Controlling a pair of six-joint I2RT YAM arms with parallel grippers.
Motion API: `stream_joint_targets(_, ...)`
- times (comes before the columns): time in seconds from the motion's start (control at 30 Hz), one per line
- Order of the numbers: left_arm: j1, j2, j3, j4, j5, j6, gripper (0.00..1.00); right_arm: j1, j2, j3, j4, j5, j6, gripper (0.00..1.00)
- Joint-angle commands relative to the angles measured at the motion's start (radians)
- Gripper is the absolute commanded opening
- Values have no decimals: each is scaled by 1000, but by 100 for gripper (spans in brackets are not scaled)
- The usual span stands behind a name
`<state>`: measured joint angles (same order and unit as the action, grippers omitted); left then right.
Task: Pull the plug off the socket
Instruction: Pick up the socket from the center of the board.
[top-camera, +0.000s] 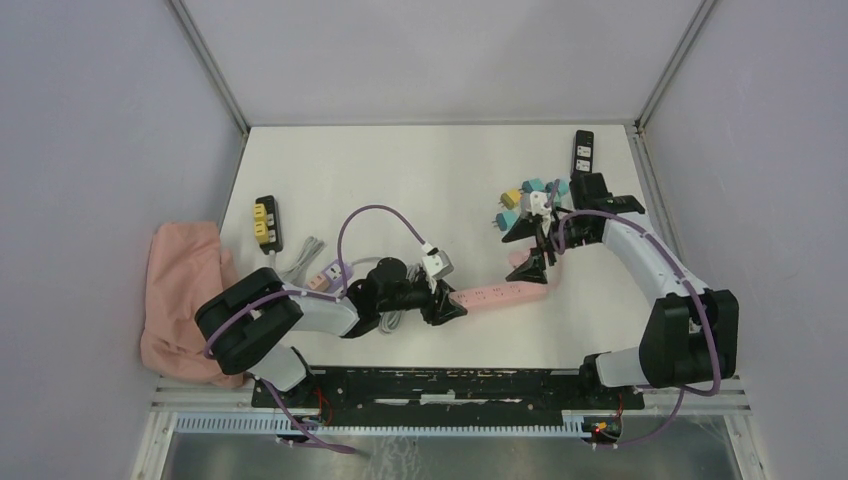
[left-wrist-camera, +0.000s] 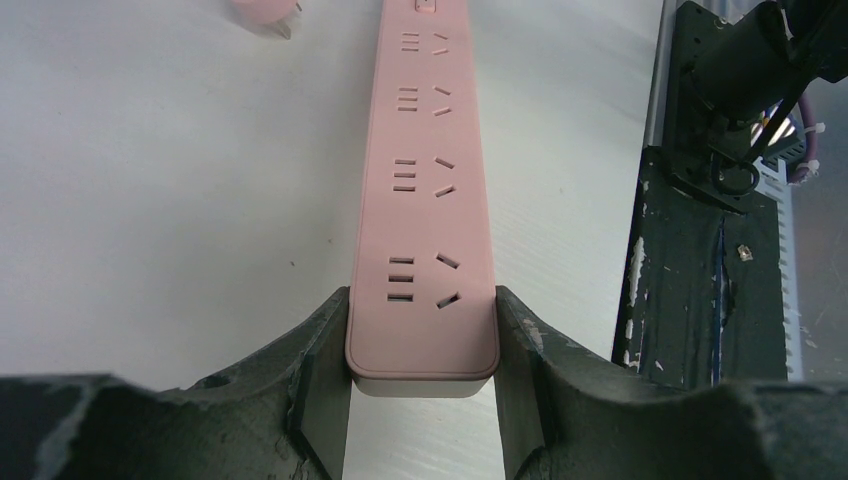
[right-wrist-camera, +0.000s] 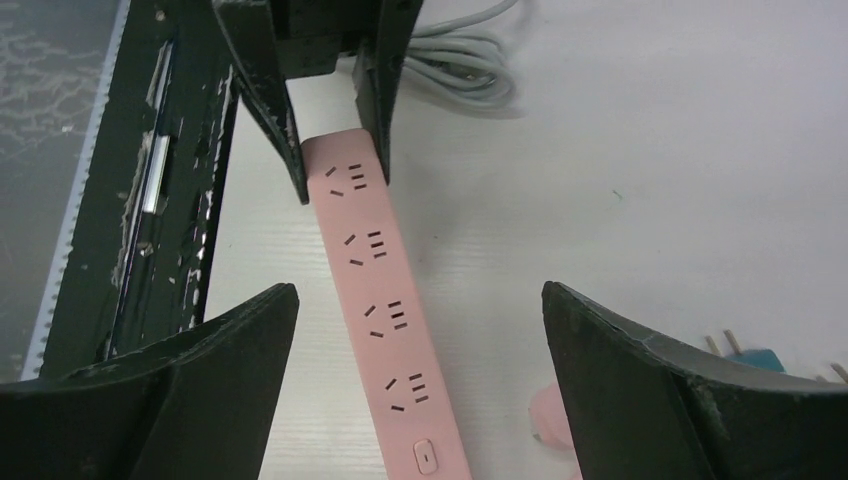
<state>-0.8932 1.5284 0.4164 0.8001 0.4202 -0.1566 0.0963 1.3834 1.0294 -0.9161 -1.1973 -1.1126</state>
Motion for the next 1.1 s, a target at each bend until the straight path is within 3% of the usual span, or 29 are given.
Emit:
stream_joint_targets(0.0,6,-35,51,43,5,17,3,82,30,13,-115,70,-176,99)
stream_joint_targets(0.37,5,-46,61,13,14,32,3,292,64,-40,64,307,-42,100)
stream_joint_targets(1.07,5,-52,72,5,15,36,3,377,98,-45,154,381,72,100)
